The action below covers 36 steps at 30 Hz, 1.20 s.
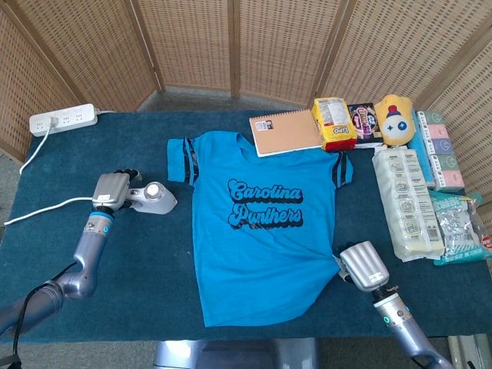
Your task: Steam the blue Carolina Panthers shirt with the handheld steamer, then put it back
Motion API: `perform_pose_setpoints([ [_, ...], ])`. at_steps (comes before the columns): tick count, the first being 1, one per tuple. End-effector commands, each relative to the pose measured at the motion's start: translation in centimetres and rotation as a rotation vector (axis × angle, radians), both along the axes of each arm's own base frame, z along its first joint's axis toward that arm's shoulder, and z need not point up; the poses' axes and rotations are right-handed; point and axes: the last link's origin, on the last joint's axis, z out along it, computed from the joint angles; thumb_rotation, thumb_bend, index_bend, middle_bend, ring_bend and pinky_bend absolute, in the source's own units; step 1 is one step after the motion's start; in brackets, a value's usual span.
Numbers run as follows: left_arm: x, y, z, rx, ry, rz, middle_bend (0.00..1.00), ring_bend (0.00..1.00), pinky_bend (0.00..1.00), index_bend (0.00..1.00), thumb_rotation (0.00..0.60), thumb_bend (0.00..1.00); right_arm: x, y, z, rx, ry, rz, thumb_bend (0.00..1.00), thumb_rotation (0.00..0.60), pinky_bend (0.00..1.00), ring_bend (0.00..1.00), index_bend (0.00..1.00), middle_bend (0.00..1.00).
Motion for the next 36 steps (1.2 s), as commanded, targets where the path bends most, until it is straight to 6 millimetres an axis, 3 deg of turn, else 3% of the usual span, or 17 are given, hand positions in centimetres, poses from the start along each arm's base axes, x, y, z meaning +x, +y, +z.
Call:
perform_pose_setpoints([
  [1, -0.1, 0.0, -0.2, -0.015, -0.003, 0.003, 0.45, 0.43, 0.57, 0.41, 0.582, 0.48, 0.0, 0.0, 0.1, -0.003, 0.000, -0.002, 0.36, 0.600, 0.78, 0.69, 0.76, 0.69],
  [8, -0.3, 0.1, -0.1, -0.028, -0.007, 0.013, 0.60, 0.55, 0.64, 0.45, 0.579, 0.48, -0.1, 0.0, 0.3, -0.011, -0.001, -0.006, 0.36, 0.600, 0.78, 0.69, 0.76, 0.69],
  [12, -0.3, 0.1, 0.1, -0.023, -0.024, 0.011, 0.64, 0.58, 0.66, 0.49, 0.582, 0.48, -0.1, 0.0, 0.4, -0.014, -0.003, -0.007, 0.36, 0.600, 0.78, 0.69, 0.76, 0.69],
  [22, -0.2, -0.1, 1.3, 0.005, -0.015, -0.030, 0.65, 0.59, 0.66, 0.50, 0.583, 0.48, 0.1, -0.2, 0.4, -0.016, -0.004, -0.005, 0.36, 0.600, 0.78, 0.69, 0.76, 0.69],
  [36, 0.1, -1.2, 1.4, 0.026, -0.053, -0.080, 0.66, 0.59, 0.66, 0.51, 0.600, 0.48, -0.1, 0.0, 0.7, -0.025, -0.010, -0.004, 0.36, 0.600, 0.78, 0.69, 0.76, 0.69],
])
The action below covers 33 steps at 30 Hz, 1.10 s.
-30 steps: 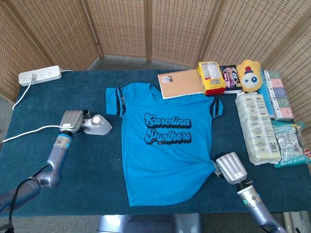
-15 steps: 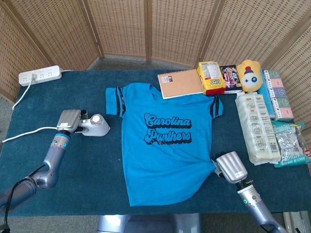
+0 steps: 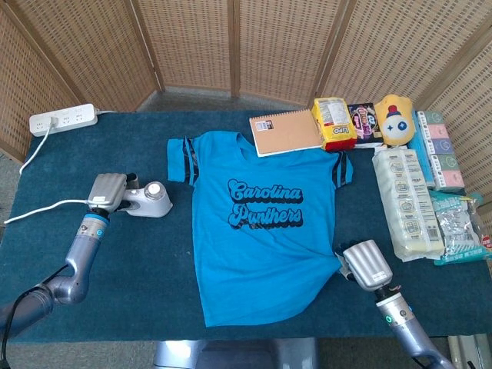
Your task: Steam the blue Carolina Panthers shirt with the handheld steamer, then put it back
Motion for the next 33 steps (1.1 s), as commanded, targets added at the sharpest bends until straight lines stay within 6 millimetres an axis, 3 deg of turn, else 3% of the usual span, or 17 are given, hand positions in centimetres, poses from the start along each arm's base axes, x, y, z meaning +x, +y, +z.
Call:
perform_pose_setpoints([
  [1, 0.0, -0.3, 0.0, 0.010, -0.017, -0.014, 0.66, 0.59, 0.66, 0.51, 0.600, 0.48, 0.0, 0.0, 0.1, -0.002, 0.000, 0.000, 0.36, 0.600, 0.78, 0.69, 0.76, 0.69],
  [21, 0.2, -1.2, 1.3, 0.085, -0.139, -0.106, 0.67, 0.59, 0.66, 0.52, 0.600, 0.48, 0.3, 0.0, 0.2, -0.006, 0.001, 0.010, 0.36, 0.600, 0.78, 0.69, 0.76, 0.69],
  [25, 2.0, -1.0, 0.6, 0.079, -0.188, -0.155, 0.67, 0.59, 0.66, 0.52, 0.600, 0.48, 0.4, 0.1, 0.3, -0.008, 0.002, 0.014, 0.36, 0.600, 0.78, 0.70, 0.76, 0.69],
  [28, 4.4, -1.0, -1.3, 0.038, -0.209, -0.217, 0.67, 0.59, 0.66, 0.52, 0.600, 0.48, 0.4, 0.3, 0.4, -0.009, 0.004, 0.012, 0.36, 0.600, 0.78, 0.70, 0.76, 0.69],
  [33, 6.8, -0.8, -3.4, 0.012, -0.223, -0.256, 0.67, 0.59, 0.66, 0.52, 0.600, 0.48, 0.3, 0.5, 0.8, -0.019, 0.003, 0.008, 0.36, 0.600, 0.78, 0.70, 0.76, 0.69],
])
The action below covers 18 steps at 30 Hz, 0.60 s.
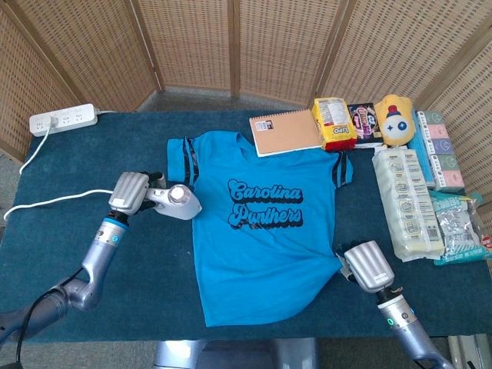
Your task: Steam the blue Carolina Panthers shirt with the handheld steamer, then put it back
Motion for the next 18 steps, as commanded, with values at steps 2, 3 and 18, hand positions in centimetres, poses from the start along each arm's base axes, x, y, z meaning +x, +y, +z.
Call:
perform_pose_setpoints([
  [2, 2.3, 0.4, -2.1, -0.023, -0.002, -0.037, 0.67, 0.59, 0.66, 0.52, 0.600, 0.48, -0.2, 0.2, 0.3, -0.007, -0.002, -0.005, 0.36, 0.600, 0.78, 0.70, 0.76, 0.69],
  [3, 2.7, 0.5, -2.5, -0.026, 0.000, -0.042, 0.67, 0.59, 0.66, 0.52, 0.600, 0.48, -0.2, 0.2, 0.4, -0.009, -0.003, -0.007, 0.36, 0.600, 0.78, 0.70, 0.76, 0.69],
  [18, 7.5, 0.4, -7.7, -0.067, 0.054, -0.171, 0.67, 0.59, 0.66, 0.52, 0.600, 0.48, -1.1, 0.6, 1.1, -0.023, -0.014, -0.022, 0.36, 0.600, 0.78, 0.70, 0.76, 0.69],
])
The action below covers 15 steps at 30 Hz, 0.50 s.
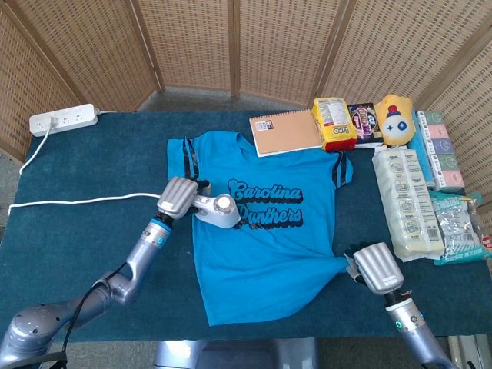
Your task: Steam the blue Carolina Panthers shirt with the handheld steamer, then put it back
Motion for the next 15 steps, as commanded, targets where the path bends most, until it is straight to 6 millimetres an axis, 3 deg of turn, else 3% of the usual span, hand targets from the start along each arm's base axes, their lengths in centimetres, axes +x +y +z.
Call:
perform_pose_setpoints([
  [1, 0.8, -0.2, -0.7, -0.005, 0.013, -0.034, 0.67, 0.59, 0.66, 0.52, 0.600, 0.48, -0.1, 0.0, 0.0, -0.001, -0.002, -0.001, 0.36, 0.600, 0.78, 0.70, 0.76, 0.69],
  [15, 2.8, -2.7, -3.8, -0.065, 0.039, -0.164, 0.67, 0.59, 0.66, 0.52, 0.600, 0.48, -0.5, 0.2, 0.4, -0.011, -0.009, -0.008, 0.36, 0.600, 0.78, 0.70, 0.76, 0.69],
])
